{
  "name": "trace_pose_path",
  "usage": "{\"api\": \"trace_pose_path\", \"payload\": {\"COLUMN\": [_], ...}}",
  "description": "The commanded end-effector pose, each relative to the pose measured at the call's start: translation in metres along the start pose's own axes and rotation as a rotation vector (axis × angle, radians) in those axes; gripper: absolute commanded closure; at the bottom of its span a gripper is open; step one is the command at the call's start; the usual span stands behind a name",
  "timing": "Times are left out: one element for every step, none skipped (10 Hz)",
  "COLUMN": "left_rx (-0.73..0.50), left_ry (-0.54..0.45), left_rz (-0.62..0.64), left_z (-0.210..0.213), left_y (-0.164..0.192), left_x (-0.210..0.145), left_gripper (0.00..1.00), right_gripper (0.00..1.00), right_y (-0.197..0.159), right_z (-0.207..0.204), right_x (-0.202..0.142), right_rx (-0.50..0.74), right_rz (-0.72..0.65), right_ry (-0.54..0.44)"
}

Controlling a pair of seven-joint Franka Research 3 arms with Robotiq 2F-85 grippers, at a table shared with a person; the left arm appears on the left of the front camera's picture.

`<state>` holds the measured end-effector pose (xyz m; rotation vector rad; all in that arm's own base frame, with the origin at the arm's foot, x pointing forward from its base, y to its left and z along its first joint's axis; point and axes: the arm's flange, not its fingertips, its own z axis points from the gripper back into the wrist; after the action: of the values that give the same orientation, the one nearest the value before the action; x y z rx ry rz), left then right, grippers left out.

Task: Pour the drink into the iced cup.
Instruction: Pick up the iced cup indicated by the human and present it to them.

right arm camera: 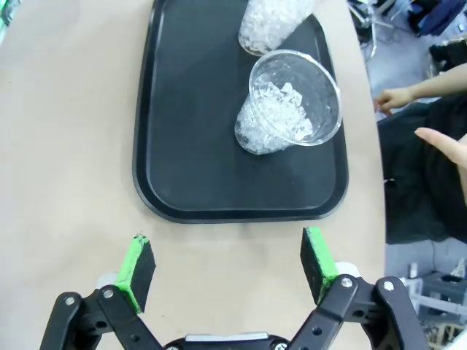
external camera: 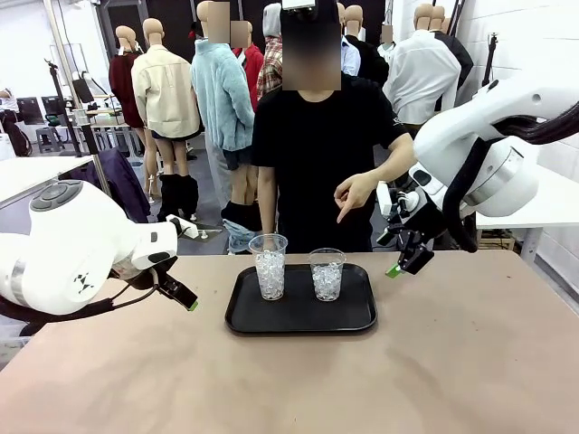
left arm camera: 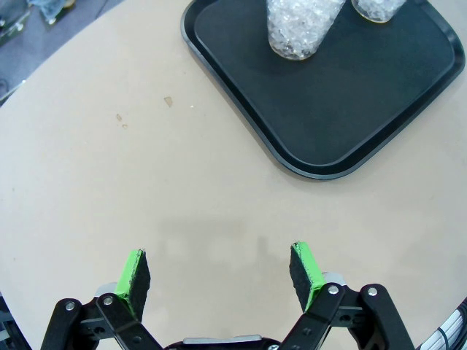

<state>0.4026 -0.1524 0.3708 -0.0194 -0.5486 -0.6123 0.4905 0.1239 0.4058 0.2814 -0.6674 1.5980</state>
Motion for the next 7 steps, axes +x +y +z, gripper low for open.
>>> {"api": "trace_pose_path", "payload": {"left_rx": [0.0, 0.0, 0.0, 0.0, 0.0, 0.0, 0.0], "left_ry": [-0.001, -0.001, -0.001, -0.001, -0.001, -0.001, -0.001], "left_rz": [0.004, 0.004, 0.004, 0.004, 0.004, 0.004, 0.004], "left_z": [0.0, 0.0, 0.0, 0.0, 0.0, 0.0, 0.0], "left_y": [0.001, 0.001, 0.001, 0.001, 0.001, 0.001, 0.001], "left_x": [0.0, 0.0, 0.0, 0.0, 0.0, 0.0, 0.0], "left_gripper": [0.0, 0.0, 0.0, 0.0, 0.0, 0.0, 0.0], "right_gripper": [0.0, 0.0, 0.0, 0.0, 0.0, 0.0, 0.0], "right_y": [-0.017, -0.037, -0.054, -0.062, -0.064, -0.066, -0.071], "right_z": [-0.01, -0.016, -0.024, -0.035, -0.045, -0.057, -0.081], "right_x": [-0.016, -0.032, -0.051, -0.064, -0.068, -0.072, -0.073], "right_rx": [0.121, 0.173, 0.178, 0.194, 0.204, 0.199, 0.176], "right_rz": [0.025, 0.003, 0.004, 0.003, 0.01, 0.01, -0.023], "right_ry": [-0.029, -0.115, -0.182, -0.247, -0.289, -0.343, -0.398]}}
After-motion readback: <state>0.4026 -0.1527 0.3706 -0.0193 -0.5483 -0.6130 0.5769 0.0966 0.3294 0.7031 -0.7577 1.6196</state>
